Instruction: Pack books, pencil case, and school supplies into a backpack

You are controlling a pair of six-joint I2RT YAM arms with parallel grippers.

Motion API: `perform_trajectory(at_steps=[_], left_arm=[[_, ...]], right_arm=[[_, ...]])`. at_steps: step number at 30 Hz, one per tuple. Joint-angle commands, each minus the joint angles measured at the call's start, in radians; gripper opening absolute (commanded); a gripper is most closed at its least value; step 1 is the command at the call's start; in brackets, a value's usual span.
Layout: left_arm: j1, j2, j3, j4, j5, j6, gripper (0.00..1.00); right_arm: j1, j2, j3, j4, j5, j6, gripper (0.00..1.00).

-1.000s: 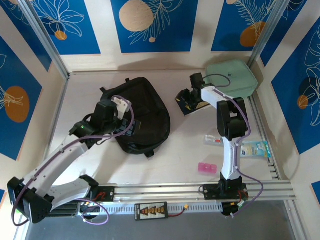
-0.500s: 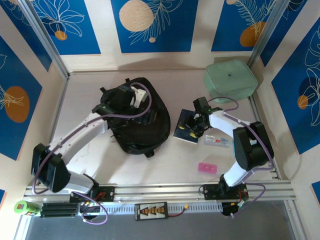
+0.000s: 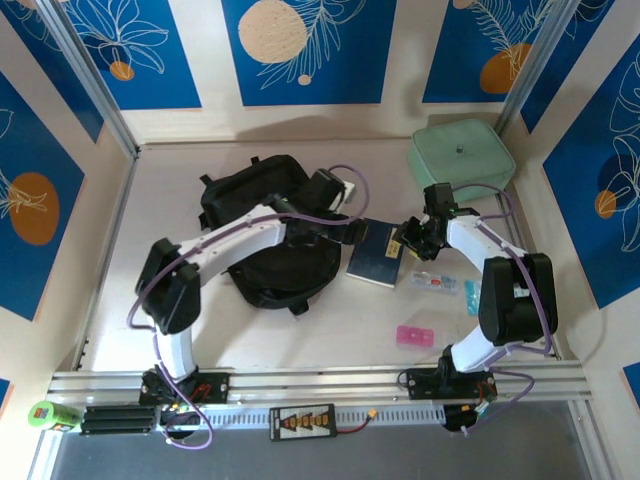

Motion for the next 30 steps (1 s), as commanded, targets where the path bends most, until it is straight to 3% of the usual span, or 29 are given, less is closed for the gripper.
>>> perform_trajectory(at_steps=[1,13,30], left_arm=[[-0.030,0.094,0.107,-0.078,-0.080,-0.024,0.82],[-0.056,0.388,0.335,-0.174,-0.077,0.057,0.65],[-0.085,0.552,0.400,-0.287,-0.095,0.122,0.55]], right_arm=[[-0.018,0.027,0.021,-0.029,-0.023,-0.057,0.45],[-0.025,0.120,0.036,-0.014,-0.101,-0.087,0.31],[-0.029,0.157,0.059,-0.020,-0.157,-0.099,0.31]])
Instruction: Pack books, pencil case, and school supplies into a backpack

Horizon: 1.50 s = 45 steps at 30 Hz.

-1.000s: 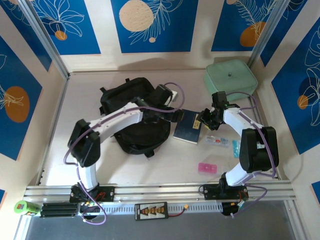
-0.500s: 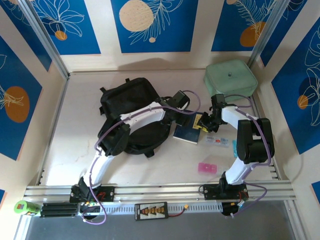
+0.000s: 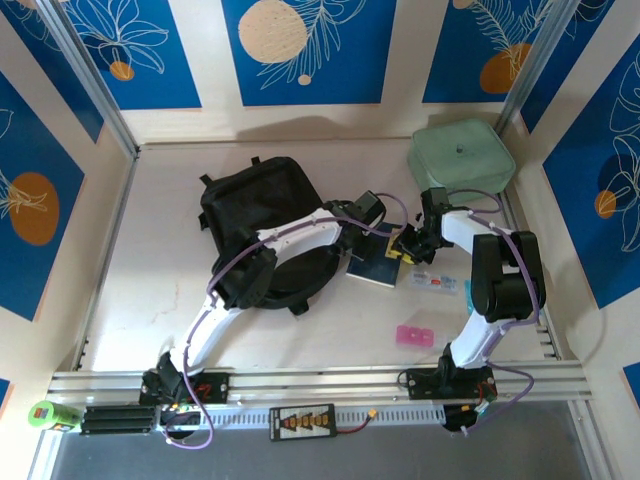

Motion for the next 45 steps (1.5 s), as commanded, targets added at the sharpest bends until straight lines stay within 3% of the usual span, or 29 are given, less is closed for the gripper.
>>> perform_trajectory(at_steps=[1,10,22,28,33,39,45], left_arm=[[-0.021,0.062,0.010,-0.094,0.012,0.018,0.55],[-0.020,0.119,0.007,-0.126,0.042,0.035,0.50],[-0.022,0.114,0.000,-0.112,0.056,0.045,0.48],[-0.014,0.064,0.006,-0.113,0.074,0.046,0.49],[0.005,-0.095,0.019,-0.100,0.130,0.030,0.55],[0.045,-0.279,-0.005,-0.067,0.136,0.011,0.75],[0.137,-0.503,-0.215,0.075,0.220,-0.096,0.85]], right_arm=[[-0.006,-0.004,0.035,-0.023,-0.068,-0.018,0.31],[0.007,-0.083,0.050,-0.054,-0.107,-0.016,0.29],[0.018,-0.067,0.039,-0.057,-0.078,-0.020,0.15],[0.014,-0.080,0.030,-0.047,-0.056,-0.034,0.00],[-0.004,-0.175,-0.019,0.023,-0.061,-0.042,0.00],[-0.027,-0.317,-0.050,0.091,-0.134,-0.074,0.00],[-0.045,-0.439,-0.050,0.115,-0.231,-0.084,0.00]])
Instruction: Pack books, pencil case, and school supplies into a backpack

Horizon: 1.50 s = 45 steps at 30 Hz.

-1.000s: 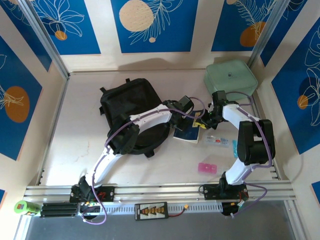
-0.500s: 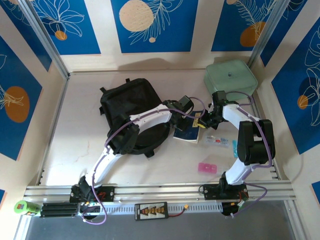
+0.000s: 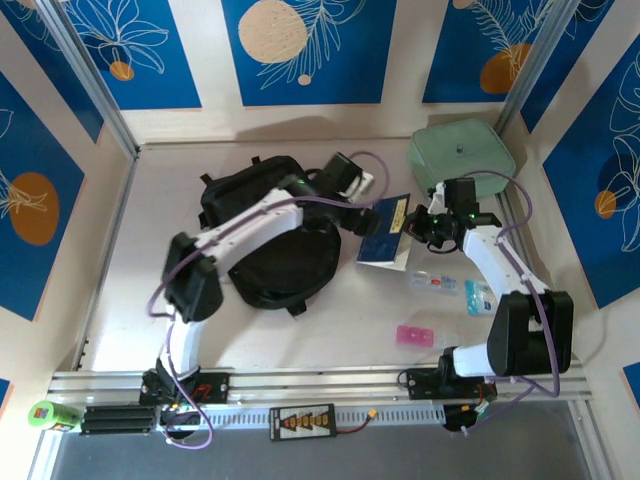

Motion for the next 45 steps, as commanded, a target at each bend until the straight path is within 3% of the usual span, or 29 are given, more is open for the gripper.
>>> perform_trajectory(at_steps=[1,8,14,21,27,37,38,41,43,45], left_arm=[[0.070,-0.118,-0.139,0.101,0.093,-0.094,0.86],[0.223,-0.331,-0.504,0.432,0.360,-0.330,0.89],[0.258,-0.422,-0.696,0.648,0.452,-0.469,0.88],[0.279,-0.440,-0.799,0.830,0.532,-0.586,0.82],[0.301,-0.498,-0.856,0.895,0.542,-0.608,0.59],[0.313,-0.553,-0.911,1.007,0.567,-0.594,0.00],[0.317,-0.561,-0.919,1.017,0.559,-0.592,0.00],[0.332,-0.581,-0.939,1.039,0.523,-0.605,0.00],[0.347,-0.589,-0.948,1.056,0.492,-0.641,0.00],[0.362,-0.601,-0.954,1.078,0.453,-0.680,0.00]], right_arm=[[-0.011,-0.076,-0.004,0.048,-0.117,-0.015,0.00],[-0.015,-0.116,0.018,0.128,-0.343,0.050,0.00],[0.030,-0.092,0.017,0.260,-0.520,0.140,0.00],[0.135,-0.044,0.048,0.294,-0.575,0.154,0.00],[0.159,-0.026,0.042,0.307,-0.590,0.175,0.00],[0.182,-0.021,0.073,0.185,-0.525,0.110,0.00],[0.181,-0.019,0.081,0.153,-0.489,0.105,0.08],[0.163,-0.041,0.040,0.179,-0.407,0.176,0.48],[0.155,-0.063,0.001,0.234,-0.383,0.245,0.63],[0.165,-0.081,-0.034,0.302,-0.380,0.309,0.71]])
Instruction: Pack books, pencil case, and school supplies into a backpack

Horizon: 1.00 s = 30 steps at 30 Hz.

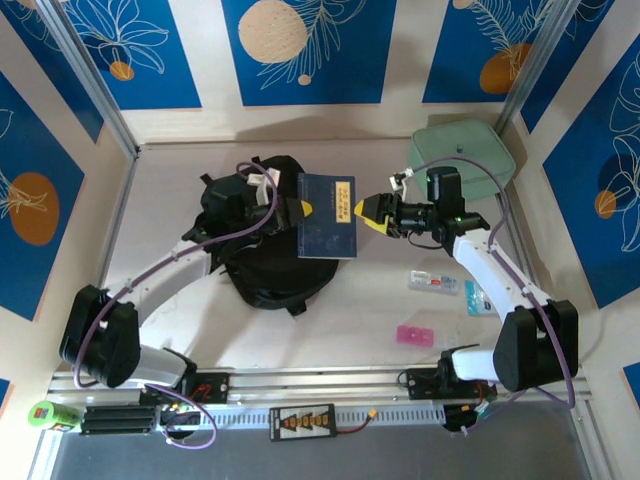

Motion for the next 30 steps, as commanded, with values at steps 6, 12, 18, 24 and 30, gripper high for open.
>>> perform_trajectory(at_steps=[6,12,18,24,30], left_arm=[[0.044,-0.115,-0.029,0.082,-0.276,-0.181,0.00],[0.045,-0.169,-0.055,0.067,-0.444,-0.297,0.00],[0.047,-0.213,-0.094,0.091,-0.494,-0.391,0.00],[0.047,-0.236,-0.135,0.154,-0.537,-0.468,0.00],[0.047,-0.259,-0.190,0.244,-0.565,-0.556,0.00]], right_arm=[[0.083,-0.055,-0.110,0.196,0.128,0.302,0.88],[0.206,-0.057,-0.201,0.487,0.235,0.558,0.93],[0.382,-0.031,-0.224,0.717,0.468,0.650,0.94],[0.478,0.045,-0.133,0.726,0.567,0.676,0.95],[0.495,0.126,-0.085,0.793,0.592,0.770,0.93]])
